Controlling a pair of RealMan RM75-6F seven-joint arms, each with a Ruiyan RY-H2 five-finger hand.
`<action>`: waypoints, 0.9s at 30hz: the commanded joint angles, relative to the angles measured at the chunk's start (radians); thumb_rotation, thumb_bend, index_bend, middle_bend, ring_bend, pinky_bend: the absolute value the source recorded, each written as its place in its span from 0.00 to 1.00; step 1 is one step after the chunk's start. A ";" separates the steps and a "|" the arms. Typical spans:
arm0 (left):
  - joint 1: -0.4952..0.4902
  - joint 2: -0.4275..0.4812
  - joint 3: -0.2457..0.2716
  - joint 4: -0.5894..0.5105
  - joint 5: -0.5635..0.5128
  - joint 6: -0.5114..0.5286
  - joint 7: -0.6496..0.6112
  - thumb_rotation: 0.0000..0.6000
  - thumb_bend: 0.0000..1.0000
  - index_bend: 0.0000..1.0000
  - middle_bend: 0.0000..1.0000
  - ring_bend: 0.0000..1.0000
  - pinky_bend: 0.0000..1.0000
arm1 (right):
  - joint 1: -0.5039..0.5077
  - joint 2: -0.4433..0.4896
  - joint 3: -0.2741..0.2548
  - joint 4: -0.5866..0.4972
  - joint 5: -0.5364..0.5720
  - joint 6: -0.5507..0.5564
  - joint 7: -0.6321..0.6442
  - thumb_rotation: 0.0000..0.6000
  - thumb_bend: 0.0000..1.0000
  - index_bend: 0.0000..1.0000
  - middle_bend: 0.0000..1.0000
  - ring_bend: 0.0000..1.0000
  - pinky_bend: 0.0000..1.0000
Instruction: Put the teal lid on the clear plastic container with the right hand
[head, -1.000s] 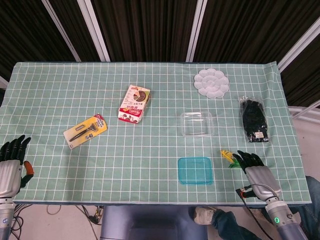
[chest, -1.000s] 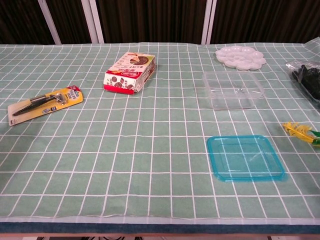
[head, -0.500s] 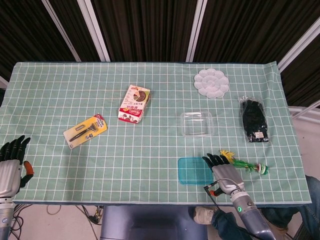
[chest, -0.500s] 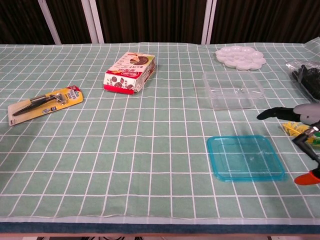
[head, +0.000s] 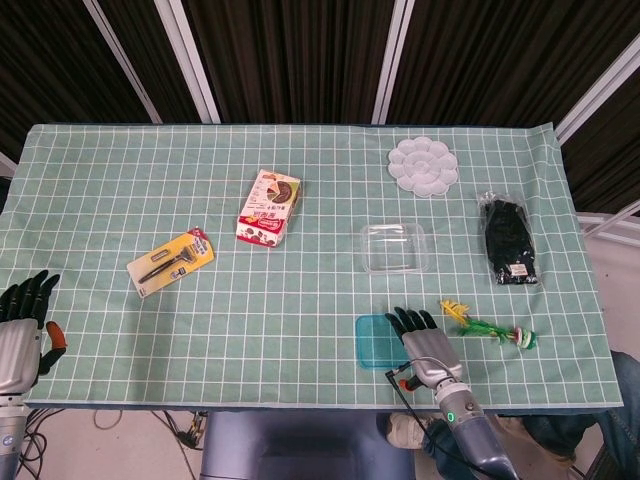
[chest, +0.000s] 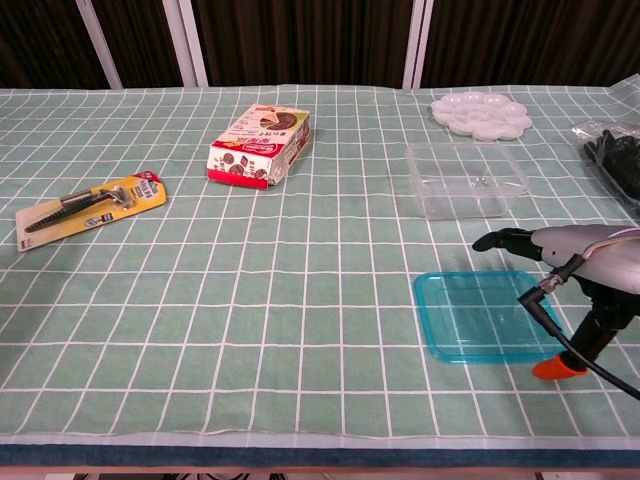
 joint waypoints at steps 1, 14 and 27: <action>0.000 0.000 0.000 0.000 -0.002 -0.001 0.001 1.00 0.80 0.07 0.00 0.00 0.00 | 0.011 -0.007 0.002 0.009 0.020 -0.004 0.002 1.00 0.17 0.00 0.03 0.00 0.00; -0.001 0.002 -0.003 -0.006 -0.015 -0.005 0.004 1.00 0.80 0.07 0.00 0.00 0.00 | 0.043 -0.072 0.011 0.072 0.058 0.013 0.004 1.00 0.17 0.00 0.10 0.00 0.00; -0.002 0.004 -0.005 -0.009 -0.021 -0.006 -0.001 1.00 0.80 0.07 0.00 0.00 0.00 | 0.074 -0.126 0.023 0.096 0.108 0.048 -0.032 1.00 0.17 0.00 0.14 0.00 0.00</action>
